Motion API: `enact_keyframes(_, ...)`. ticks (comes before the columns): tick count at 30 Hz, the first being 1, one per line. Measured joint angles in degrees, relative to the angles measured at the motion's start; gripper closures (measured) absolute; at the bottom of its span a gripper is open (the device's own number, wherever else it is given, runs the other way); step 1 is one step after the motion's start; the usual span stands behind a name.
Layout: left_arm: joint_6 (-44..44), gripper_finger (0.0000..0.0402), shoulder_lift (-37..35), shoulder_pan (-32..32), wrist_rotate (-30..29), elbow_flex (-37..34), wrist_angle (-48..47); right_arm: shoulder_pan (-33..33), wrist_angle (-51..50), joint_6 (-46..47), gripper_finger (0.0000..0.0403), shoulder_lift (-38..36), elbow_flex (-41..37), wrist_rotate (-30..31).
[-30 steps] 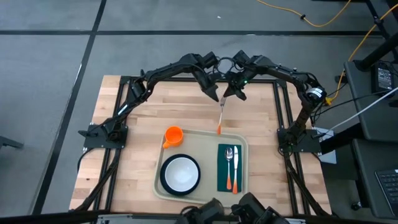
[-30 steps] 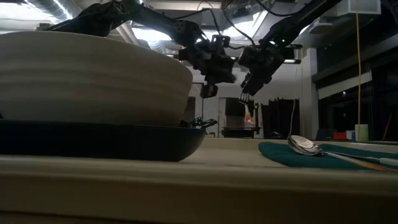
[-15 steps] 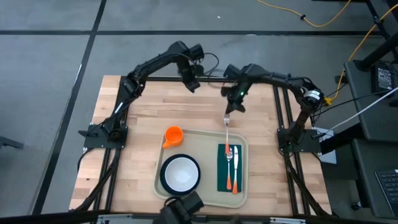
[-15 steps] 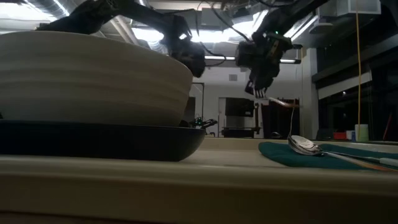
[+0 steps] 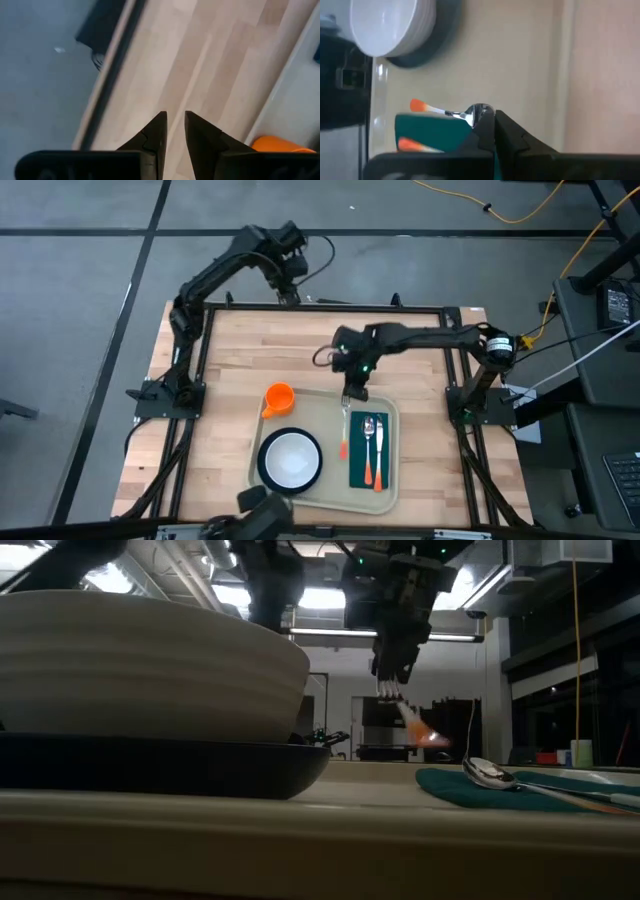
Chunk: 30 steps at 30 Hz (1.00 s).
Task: Set up tray
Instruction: Put the orange fork on the dark green napkin to the left of the orange spoon
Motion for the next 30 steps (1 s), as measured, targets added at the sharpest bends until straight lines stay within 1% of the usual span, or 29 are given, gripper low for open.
enact_keyframes(2, 0.40, 0.0340, -2.40, 0.46, -0.43, 0.00, 0.49, 1.80, 1.89, 3.83, 0.0401, 0.00, -1.25, 1.40)
enact_keyframes(6, 0.46, 0.0339, -6.44, 1.64, -0.64, 0.00, 1.13, 4.38, 5.83, 9.77, 0.0401, 0.02, -4.61, 1.60)
enact_keyframes(8, 0.39, 0.0339, -8.04, 2.16, -0.91, 0.00, 1.13, 5.38, 5.68, 11.89, 0.0401, 0.02, -6.13, 1.35)
enact_keyframes(9, 0.15, 0.0340, -8.67, 2.28, -1.18, 0.00, 1.13, 5.78, 5.84, 12.24, 0.0401, 0.02, -6.71, 0.59)
enact_keyframes(12, -0.42, 0.0342, -9.80, 2.31, -2.91, 0.00, 1.02, 6.65, 6.59, 12.30, 0.0401, 0.02, -8.20, -4.16)
enact_keyframes(17, -1.06, 0.0341, -10.05, 1.87, -3.06, 0.00, 0.71, 7.40, 6.89, 12.25, 0.0401, 0.02, -10.05, -3.77)
enact_keyframes(21, -1.07, 0.0342, -10.05, 0.79, -3.06, 0.00, 0.73, 7.27, 9.03, 12.13, 0.0401, 0.02, -12.42, -3.12)
enact_keyframes(27, -1.06, 0.0348, -10.05, -0.22, -3.08, 0.00, 0.79, 6.38, 15.39, 12.33, 0.0401, 0.02, -17.10, -5.00)
enact_keyframes(30, -1.06, 0.0349, -10.05, -0.22, -3.06, 0.00, 1.16, 5.71, 15.79, 12.08, 0.0401, 0.02, -17.91, -5.26)
